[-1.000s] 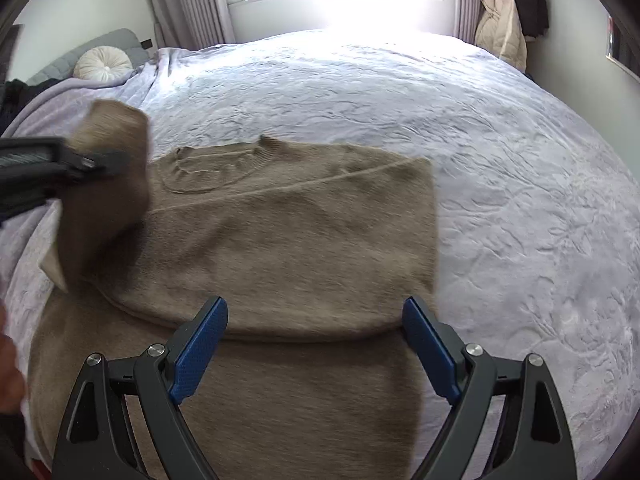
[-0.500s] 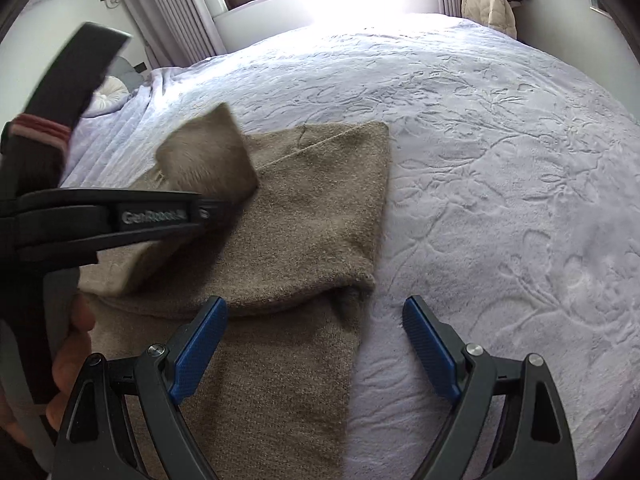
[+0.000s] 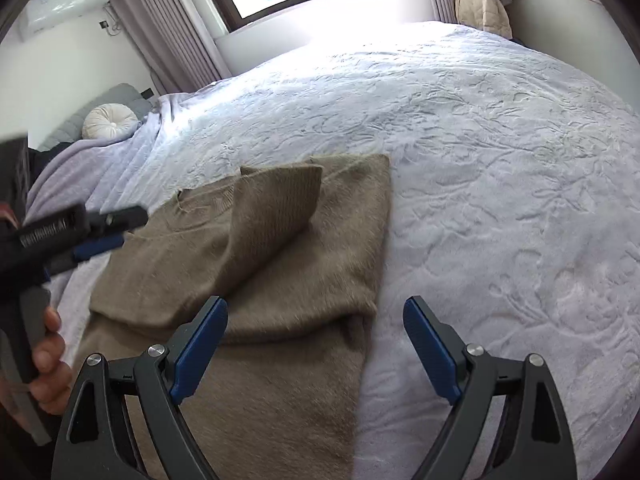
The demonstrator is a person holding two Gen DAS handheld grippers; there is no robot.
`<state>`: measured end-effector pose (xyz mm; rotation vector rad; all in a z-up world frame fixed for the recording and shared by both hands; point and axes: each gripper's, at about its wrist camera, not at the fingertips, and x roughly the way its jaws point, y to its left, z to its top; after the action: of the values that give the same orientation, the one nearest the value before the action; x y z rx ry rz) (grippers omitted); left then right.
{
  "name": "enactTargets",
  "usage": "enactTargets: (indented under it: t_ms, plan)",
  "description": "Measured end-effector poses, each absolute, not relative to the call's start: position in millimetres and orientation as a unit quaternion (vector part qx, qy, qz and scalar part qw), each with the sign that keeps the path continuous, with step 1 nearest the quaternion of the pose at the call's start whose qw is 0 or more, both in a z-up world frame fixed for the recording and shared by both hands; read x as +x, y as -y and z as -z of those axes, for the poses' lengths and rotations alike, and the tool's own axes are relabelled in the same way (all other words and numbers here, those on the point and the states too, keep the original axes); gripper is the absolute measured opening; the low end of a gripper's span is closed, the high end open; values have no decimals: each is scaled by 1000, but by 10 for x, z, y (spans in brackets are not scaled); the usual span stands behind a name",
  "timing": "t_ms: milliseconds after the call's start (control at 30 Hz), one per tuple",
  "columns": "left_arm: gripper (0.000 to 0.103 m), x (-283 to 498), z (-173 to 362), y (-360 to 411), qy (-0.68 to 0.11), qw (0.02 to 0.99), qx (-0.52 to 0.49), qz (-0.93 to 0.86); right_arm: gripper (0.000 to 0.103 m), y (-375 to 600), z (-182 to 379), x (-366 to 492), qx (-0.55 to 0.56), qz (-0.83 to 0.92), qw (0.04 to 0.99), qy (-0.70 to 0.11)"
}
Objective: Fold small clothes
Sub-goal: 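Open the left tool to release the sleeve and withdraw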
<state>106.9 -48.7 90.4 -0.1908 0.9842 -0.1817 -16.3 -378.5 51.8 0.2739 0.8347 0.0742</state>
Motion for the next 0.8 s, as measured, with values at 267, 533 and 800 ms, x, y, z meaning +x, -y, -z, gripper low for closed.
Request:
enactTargets:
  t_ms: [267,533,800]
  plan:
    - [73,1059,-281,65,-502,857,-116,31,92,2977,-534,605,13,-5,895,-446]
    - [103,793,-135,241,-447,893,-33,51,92,3536,-358,187,-5,128,873,-471]
    - [103,789,-154,273,-439,897,-31,50,92,3542,-715,-84,42,67,902,-424]
